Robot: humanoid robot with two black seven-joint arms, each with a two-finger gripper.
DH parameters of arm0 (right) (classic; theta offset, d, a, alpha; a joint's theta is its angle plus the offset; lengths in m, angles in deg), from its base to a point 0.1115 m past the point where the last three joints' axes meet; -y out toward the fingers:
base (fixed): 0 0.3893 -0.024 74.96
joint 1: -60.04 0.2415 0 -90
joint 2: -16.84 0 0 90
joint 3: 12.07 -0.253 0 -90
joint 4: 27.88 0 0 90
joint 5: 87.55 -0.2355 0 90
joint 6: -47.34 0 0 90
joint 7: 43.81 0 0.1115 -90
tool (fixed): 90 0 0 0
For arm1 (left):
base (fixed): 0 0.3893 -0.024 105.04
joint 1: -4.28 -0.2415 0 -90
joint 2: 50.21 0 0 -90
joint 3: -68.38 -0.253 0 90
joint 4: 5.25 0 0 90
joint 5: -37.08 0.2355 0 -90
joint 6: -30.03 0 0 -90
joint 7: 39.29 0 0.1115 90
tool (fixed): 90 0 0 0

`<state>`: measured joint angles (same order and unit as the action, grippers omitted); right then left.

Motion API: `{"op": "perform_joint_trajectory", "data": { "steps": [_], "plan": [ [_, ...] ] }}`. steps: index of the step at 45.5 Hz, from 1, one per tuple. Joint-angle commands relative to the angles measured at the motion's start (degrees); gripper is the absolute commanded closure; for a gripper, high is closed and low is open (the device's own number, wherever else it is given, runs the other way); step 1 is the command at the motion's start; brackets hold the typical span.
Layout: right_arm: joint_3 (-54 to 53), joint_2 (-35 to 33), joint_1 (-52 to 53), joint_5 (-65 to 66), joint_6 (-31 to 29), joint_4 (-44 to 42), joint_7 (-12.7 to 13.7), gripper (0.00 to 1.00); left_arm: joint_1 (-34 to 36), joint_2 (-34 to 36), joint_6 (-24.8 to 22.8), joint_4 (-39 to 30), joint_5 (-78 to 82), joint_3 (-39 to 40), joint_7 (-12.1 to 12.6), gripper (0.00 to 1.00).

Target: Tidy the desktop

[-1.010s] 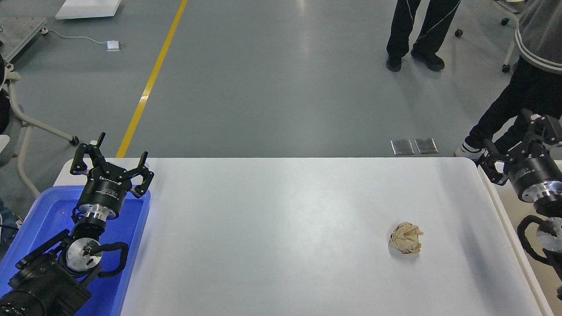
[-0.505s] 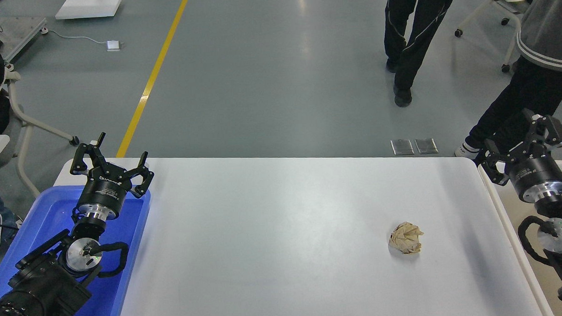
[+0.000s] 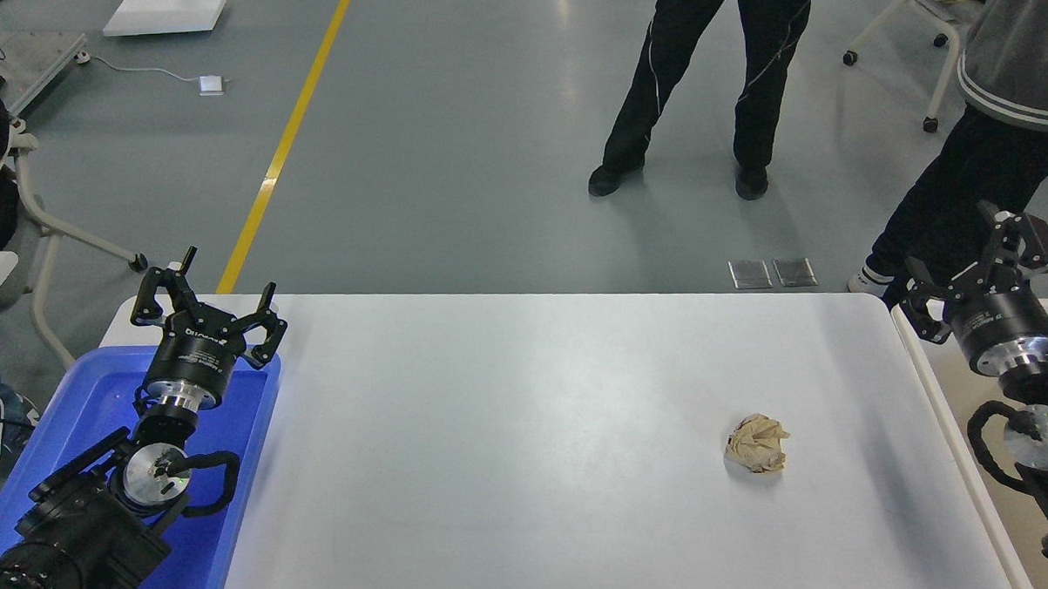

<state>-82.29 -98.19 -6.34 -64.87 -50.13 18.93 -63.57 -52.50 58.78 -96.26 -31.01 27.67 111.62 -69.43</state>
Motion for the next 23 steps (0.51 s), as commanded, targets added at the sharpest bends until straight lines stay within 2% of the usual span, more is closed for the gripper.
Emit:
{"op": "perform_joint_trajectory", "data": {
  "steps": [1,16,23],
  "plan": [
    [0.0,0.0,0.3,0.0,-0.1,0.0,0.0,0.0,0.0,0.0,0.0,0.0,0.0,0.0,0.0,0.0],
    [0.7,-0.1,1.2,0.0,0.0,-0.8,0.0,0.0,0.0,0.0,0.0,0.0,0.0,0.0,0.0,0.0],
    [4.5,-1.4,1.8,-0.1,0.0,-1.8,0.1,0.0,0.0,0.0,0.0,0.0,0.0,0.0,0.0,0.0]
  ]
}}
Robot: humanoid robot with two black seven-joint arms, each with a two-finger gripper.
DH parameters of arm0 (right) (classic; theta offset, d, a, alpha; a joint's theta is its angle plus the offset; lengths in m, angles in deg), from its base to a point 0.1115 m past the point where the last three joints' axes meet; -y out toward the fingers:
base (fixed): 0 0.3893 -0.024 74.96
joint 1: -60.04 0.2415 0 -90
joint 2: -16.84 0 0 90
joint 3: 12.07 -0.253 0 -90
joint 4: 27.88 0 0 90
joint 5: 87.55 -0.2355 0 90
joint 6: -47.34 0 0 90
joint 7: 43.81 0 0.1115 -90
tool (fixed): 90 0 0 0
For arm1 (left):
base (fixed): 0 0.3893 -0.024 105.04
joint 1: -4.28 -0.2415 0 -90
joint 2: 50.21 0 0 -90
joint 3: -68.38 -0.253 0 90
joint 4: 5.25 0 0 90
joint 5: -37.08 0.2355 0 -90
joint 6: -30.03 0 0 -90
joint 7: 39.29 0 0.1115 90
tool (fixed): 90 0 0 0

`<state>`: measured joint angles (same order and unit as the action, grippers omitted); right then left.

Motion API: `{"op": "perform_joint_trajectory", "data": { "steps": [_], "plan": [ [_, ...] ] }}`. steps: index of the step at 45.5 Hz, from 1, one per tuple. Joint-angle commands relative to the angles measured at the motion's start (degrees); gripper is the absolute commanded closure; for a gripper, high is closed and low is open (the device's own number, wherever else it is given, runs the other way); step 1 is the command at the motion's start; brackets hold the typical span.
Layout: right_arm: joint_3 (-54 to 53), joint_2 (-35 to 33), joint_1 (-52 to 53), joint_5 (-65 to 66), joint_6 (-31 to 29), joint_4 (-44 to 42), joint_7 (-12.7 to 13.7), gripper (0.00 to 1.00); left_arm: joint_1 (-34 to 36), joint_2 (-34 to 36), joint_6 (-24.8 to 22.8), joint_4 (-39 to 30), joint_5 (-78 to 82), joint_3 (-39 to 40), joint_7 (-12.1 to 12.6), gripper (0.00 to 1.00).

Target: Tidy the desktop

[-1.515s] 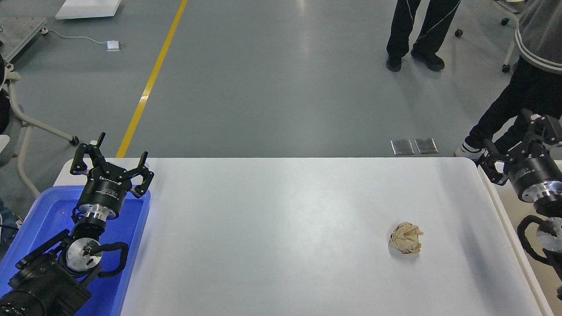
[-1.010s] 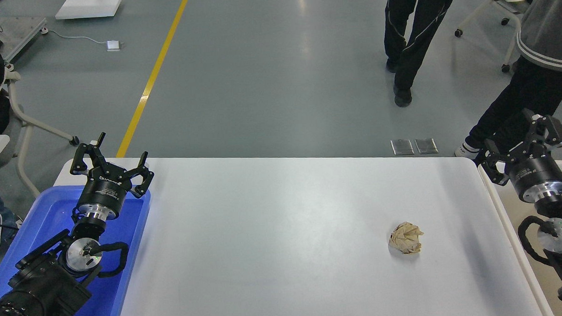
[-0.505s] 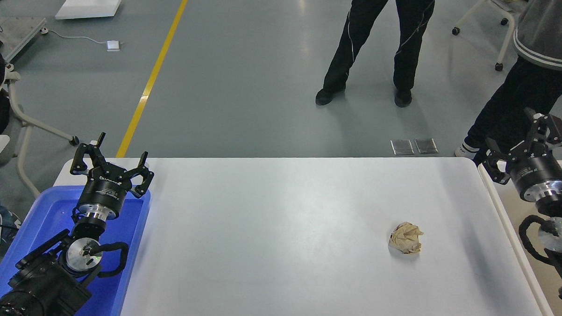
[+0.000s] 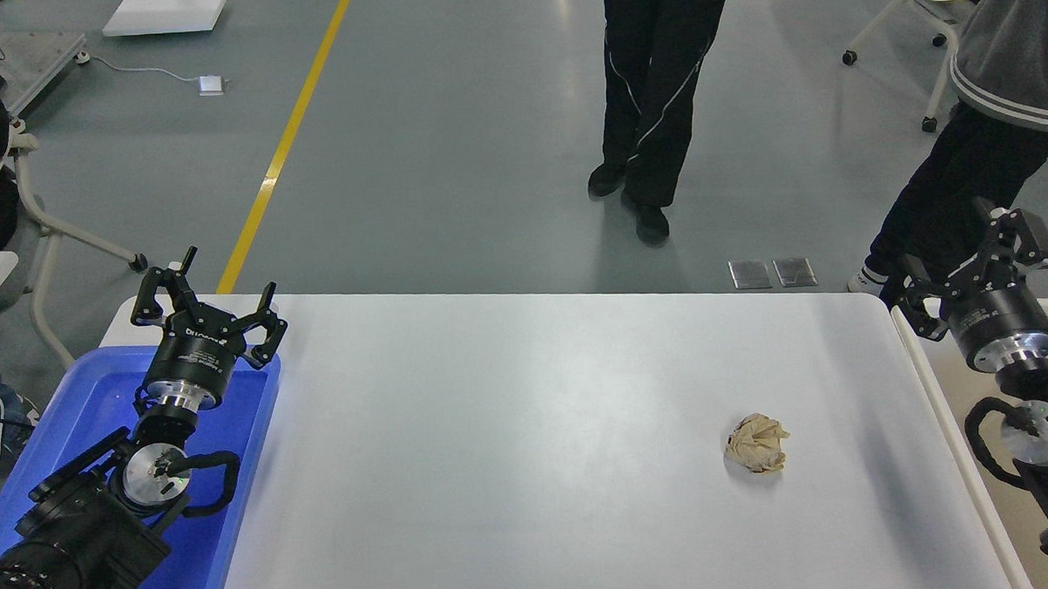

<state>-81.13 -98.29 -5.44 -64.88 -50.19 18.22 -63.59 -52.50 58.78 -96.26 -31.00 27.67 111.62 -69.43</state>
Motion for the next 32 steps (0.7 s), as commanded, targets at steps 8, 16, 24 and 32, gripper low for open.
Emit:
{"op": "perform_joint_trajectory", "data": {
  "steps": [8,16,24,32],
  "plan": [
    [12.3,-8.1,4.0,-0.1,0.5,-1.4,0.0,0.0,0.0,0.0,0.0,0.0,0.0,0.0,0.0,0.0],
    [29.4,-13.4,12.3,0.0,0.9,-3.5,0.1,0.0,0.0,0.0,0.0,0.0,0.0,0.0,0.0,0.0],
    [53.8,-18.6,24.8,0.6,0.0,-4.2,0.1,0.0,0.0,0.0,0.0,0.0,0.0,0.0,0.0,0.0],
    [77.1,-18.8,38.6,3.9,0.0,-4.2,0.1,0.0,0.0,0.0,0.0,0.0,0.0,0.0,0.0,0.0]
  ]
}}
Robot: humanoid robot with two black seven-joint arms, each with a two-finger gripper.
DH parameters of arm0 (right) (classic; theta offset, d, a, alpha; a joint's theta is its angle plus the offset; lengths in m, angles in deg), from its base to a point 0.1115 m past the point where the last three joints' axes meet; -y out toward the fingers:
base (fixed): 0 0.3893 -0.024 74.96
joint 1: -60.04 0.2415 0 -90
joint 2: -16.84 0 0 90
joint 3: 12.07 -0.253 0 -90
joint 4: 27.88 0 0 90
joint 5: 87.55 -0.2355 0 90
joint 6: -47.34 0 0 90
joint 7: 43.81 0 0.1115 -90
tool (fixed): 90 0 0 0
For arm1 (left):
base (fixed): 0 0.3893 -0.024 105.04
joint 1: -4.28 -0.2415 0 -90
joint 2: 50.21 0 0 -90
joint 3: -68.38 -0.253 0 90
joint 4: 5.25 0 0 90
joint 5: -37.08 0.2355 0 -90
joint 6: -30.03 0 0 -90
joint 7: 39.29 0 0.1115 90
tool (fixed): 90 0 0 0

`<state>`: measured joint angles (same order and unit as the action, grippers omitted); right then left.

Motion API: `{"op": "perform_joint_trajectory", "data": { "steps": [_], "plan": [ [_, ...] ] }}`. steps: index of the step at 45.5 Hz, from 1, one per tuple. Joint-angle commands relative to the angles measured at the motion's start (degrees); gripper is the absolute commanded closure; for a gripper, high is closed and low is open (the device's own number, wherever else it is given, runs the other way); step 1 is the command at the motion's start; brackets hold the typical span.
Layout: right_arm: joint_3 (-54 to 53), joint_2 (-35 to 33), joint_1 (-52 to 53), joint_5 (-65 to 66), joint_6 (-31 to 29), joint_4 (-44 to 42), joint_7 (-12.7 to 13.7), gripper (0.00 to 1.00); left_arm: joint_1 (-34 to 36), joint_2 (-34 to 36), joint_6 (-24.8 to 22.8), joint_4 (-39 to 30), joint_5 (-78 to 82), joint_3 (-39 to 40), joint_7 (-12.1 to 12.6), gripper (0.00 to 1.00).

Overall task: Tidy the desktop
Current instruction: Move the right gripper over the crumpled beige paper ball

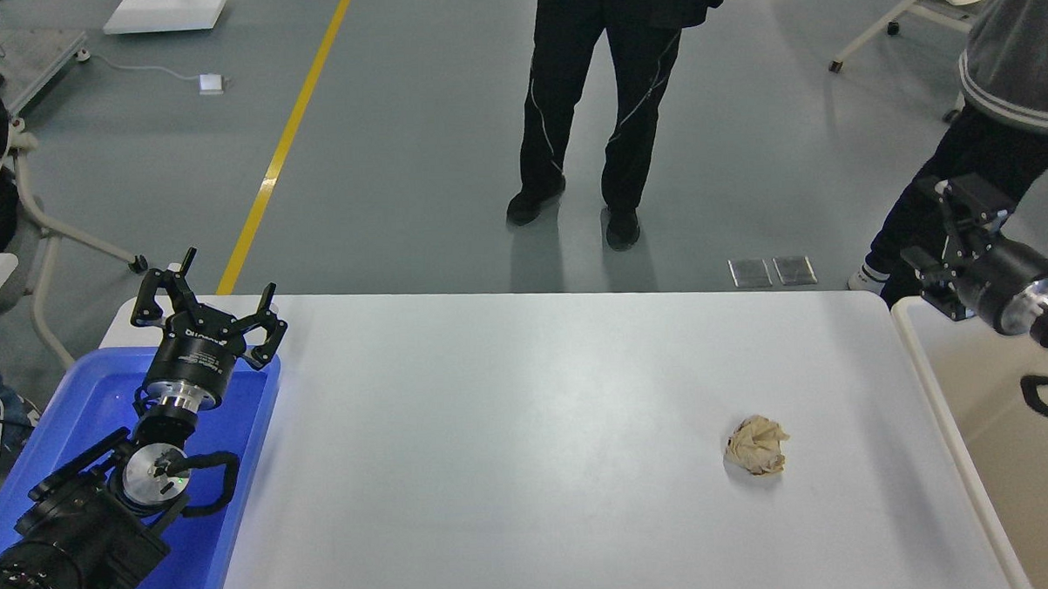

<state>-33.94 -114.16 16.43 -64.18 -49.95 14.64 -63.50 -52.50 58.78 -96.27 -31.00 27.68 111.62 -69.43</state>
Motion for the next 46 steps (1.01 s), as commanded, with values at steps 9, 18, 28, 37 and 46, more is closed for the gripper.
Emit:
{"op": "perform_joint_trajectory", "data": {
  "steps": [9,18,28,37,46],
  "plan": [
    [49.9,1.5,28.1,15.8,-0.4,0.1,-0.1,0.0,0.0,0.0,0.0,0.0,0.0,0.0,0.0,0.0],
    [54.6,3.9,33.8,34.4,-1.1,4.2,-0.2,0.0,0.0,0.0,0.0,0.0,0.0,0.0,0.0,0.0],
    [57.4,8.1,37.4,46.4,-1.9,9.9,-1.4,0.0,0.0,0.0,0.0,0.0,0.0,0.0,0.0,0.0],
    [61.1,11.5,39.1,47.1,-1.9,15.6,-3.1,0.0,0.0,0.0,0.0,0.0,0.0,0.0,0.0,0.0],
    [61.3,14.2,36.4,47.3,-1.9,15.8,-3.1,0.0,0.0,0.0,0.0,0.0,0.0,0.0,0.0,0.0]
  ]
}}
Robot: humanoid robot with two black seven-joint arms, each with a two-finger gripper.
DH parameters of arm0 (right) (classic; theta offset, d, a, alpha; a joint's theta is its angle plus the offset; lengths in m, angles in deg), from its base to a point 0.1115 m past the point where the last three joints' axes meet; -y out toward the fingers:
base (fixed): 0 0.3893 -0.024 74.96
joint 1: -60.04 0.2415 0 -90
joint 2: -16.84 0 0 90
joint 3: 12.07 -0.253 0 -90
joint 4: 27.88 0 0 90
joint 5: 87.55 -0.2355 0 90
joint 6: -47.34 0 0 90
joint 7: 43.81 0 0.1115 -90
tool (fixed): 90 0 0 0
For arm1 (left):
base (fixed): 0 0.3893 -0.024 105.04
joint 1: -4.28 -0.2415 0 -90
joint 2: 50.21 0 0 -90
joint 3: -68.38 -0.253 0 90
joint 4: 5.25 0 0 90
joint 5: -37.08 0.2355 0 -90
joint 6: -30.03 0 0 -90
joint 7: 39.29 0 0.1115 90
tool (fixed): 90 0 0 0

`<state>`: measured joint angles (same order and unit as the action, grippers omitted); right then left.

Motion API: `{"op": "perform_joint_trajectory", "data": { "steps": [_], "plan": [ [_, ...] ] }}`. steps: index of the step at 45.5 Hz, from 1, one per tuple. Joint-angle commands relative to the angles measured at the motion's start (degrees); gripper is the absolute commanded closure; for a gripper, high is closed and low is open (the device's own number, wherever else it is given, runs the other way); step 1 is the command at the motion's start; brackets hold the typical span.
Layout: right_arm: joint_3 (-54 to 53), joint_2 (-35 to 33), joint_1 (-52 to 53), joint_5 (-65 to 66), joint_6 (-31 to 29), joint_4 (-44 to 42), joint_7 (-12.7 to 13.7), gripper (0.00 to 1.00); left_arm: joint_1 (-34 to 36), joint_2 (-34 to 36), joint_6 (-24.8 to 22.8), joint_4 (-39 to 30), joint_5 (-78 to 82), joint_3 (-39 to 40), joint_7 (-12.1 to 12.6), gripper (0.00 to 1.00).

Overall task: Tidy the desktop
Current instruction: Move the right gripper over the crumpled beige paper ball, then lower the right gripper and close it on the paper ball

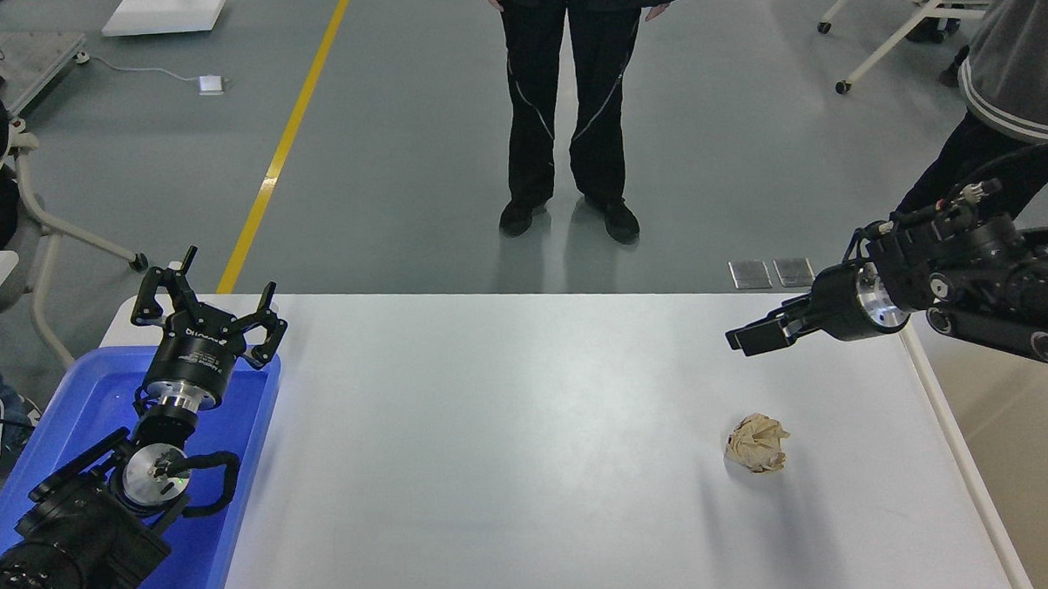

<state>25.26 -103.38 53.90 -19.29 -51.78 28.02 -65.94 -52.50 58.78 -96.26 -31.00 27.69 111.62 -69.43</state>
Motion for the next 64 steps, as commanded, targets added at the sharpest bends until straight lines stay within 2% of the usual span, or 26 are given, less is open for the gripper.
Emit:
{"op": "perform_joint_trajectory", "data": {
  "steps": [1,17,40,64],
  "plan": [
    [2.1,3.4,-1.7,2.4,-0.1,2.2,-0.6,0.0,0.0,0.0,0.0,0.0,0.0,0.0,0.0,0.0],
    [0.4,5.4,-10.9,2.5,0.8,-4.9,-0.6,0.0,0.0,0.0,0.0,0.0,0.0,0.0,0.0,0.0],
    [-4.0,6.9,-17.0,2.0,2.1,-10.0,-0.6,0.0,0.0,0.0,0.0,0.0,0.0,0.0,0.0,0.0],
    [-4.1,9.3,-22.3,1.9,4.5,-17.0,-0.6,0.0,0.0,0.0,0.0,0.0,0.0,0.0,0.0,0.0]
  ]
}}
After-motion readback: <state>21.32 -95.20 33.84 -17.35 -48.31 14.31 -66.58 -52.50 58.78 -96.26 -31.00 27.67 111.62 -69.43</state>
